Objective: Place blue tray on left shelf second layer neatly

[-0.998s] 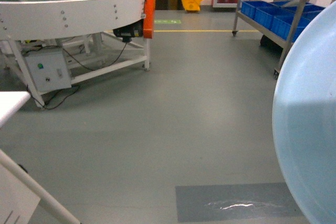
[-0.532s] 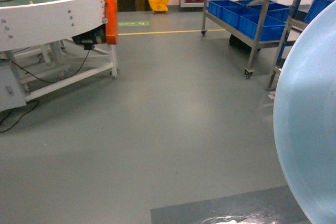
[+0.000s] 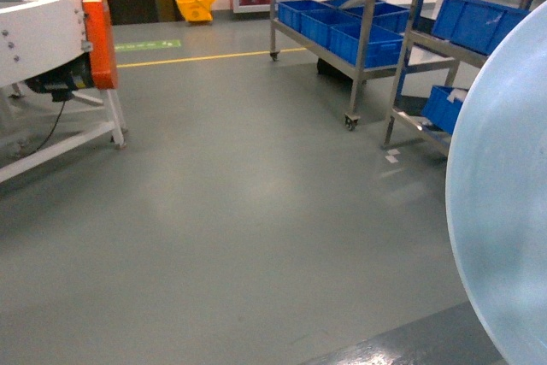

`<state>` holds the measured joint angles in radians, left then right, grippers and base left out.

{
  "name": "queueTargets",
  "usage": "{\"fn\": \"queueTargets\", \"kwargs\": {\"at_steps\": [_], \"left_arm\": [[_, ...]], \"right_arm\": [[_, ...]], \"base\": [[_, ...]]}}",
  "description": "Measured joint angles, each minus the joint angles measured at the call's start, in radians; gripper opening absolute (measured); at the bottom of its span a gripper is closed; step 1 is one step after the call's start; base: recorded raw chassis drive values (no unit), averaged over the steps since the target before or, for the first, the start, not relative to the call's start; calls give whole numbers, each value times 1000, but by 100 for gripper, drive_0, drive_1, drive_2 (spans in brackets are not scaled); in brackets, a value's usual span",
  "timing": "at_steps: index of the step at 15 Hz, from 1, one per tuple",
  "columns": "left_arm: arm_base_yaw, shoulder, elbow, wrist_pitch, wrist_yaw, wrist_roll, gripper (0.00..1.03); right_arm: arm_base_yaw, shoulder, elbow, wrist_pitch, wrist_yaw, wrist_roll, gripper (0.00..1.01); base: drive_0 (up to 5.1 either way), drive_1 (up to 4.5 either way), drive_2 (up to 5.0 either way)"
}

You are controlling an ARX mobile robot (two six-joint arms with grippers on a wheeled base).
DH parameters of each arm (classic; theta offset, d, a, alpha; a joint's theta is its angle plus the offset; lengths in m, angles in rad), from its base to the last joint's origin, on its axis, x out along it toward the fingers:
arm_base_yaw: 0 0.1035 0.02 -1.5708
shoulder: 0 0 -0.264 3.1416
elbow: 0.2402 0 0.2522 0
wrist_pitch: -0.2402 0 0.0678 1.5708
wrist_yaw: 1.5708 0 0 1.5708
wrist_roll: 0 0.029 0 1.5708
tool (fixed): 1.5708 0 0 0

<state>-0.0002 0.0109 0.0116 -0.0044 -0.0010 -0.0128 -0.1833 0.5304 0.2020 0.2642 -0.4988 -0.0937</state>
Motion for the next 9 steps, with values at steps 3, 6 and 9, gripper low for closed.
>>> {"fn": "queueTargets", "kwargs": {"at_steps": [3, 6, 9], "left_arm": [[0, 0, 0, 0, 0, 0, 98], [0, 0, 0, 2, 0, 0, 98], [0, 0, 0, -2, 0, 0, 98]], "right_arm": [[0, 2, 0, -2, 0, 0, 2], [0, 2, 0, 0, 0, 0, 2], [0, 2, 0, -2, 0, 0, 2]], "base": [[-147, 266, -561], [-143, 272, -558], [-154, 260, -569]]}}
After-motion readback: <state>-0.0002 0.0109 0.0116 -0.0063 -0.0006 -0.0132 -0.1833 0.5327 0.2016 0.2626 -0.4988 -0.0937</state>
